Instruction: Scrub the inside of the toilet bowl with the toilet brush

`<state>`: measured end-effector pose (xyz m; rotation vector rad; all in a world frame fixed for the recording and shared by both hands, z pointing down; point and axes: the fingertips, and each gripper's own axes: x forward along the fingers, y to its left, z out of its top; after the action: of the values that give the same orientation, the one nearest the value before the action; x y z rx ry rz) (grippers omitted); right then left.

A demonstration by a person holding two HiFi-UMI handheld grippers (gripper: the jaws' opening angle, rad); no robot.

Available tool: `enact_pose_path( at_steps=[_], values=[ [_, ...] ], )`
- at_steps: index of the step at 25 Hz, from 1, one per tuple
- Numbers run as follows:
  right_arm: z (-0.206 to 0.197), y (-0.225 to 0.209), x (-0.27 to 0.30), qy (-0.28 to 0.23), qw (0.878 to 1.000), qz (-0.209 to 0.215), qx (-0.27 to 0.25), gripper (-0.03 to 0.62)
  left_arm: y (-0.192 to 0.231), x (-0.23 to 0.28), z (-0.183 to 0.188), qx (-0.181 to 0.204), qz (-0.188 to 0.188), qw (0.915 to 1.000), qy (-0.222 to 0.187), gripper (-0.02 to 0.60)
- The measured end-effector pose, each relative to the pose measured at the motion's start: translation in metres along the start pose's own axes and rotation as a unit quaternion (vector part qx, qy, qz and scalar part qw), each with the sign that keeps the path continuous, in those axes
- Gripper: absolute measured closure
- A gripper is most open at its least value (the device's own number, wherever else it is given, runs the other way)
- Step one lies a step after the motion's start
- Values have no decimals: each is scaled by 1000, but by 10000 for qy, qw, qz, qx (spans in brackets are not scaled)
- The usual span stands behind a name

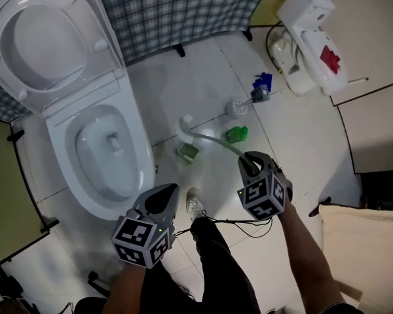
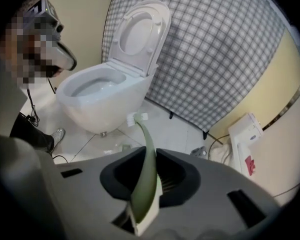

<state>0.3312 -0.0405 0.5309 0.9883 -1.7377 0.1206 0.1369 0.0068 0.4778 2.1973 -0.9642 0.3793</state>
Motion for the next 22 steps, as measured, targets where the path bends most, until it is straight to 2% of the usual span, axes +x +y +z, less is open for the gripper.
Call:
enact_pose_path(
  at_steps=[7,14,22],
  values=[
    [-59,36,72,571,9964,474,-405,515,-3,30,-35,-137,69,9997,210,577],
    [-87,62,127,1115,9878,754,-783,514,10,36,-45,-266,199,9993,169,575],
    [-87,64,158,1577,9792,414,-1211,511,23,33,-51,-326,258,9989,197,575]
  ],
)
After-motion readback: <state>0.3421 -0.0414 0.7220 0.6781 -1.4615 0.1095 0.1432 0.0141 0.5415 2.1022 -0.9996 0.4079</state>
